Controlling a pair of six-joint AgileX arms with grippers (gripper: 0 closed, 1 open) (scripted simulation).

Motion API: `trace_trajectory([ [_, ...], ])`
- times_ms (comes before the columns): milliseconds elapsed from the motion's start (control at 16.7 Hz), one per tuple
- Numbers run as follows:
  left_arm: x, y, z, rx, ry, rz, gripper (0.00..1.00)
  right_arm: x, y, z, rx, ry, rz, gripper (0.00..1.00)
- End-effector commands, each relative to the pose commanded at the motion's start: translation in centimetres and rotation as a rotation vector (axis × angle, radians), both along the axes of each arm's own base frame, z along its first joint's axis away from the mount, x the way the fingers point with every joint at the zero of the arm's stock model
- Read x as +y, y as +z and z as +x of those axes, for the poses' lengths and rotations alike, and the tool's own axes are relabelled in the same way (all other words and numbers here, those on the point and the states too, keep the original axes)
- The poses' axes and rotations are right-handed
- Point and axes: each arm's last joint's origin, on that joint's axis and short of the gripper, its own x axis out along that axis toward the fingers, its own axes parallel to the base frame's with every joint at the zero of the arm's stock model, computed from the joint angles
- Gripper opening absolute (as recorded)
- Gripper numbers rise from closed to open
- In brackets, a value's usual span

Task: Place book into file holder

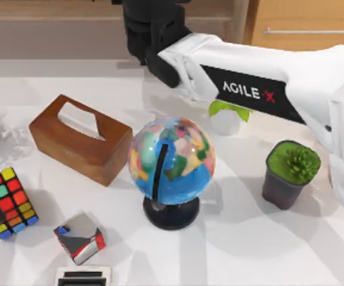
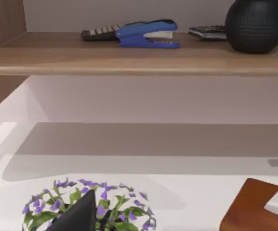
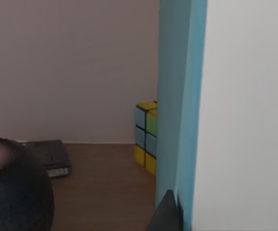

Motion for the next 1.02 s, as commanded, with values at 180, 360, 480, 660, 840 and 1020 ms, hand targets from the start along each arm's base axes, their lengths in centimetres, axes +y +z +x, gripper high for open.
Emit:
trace_trajectory([
  [180,0.0,0.0,0.0,0.000,0.000,0.000,1.00,0.0,-0.2,0.0,0.004,0.002,0.000,0.00],
  [360,0.0,0.0,0.0,0.000,0.000,0.000,1.00,-0.6,1.0,-0.9,0.003,0.040,0.031,0.00],
  [480,0.0,0.0,0.0,0.000,0.000,0.000,1.00,-1.1,1.6,-2.1,0.022,0.092,0.056,0.00],
  [660,0.0,0.0,0.0,0.000,0.000,0.000,1.00,-2.5,2.5,-4.6,0.075,0.196,0.105,0.00],
  [840,0.0,0.0,0.0,0.000,0.000,0.000,1.00,-5.0,3.6,-7.6,0.142,0.304,0.177,0.00],
  [1020,0.0,0.0,0.0,0.000,0.000,0.000,1.00,-8.8,4.7,-10.4,0.209,0.390,0.272,0.00],
])
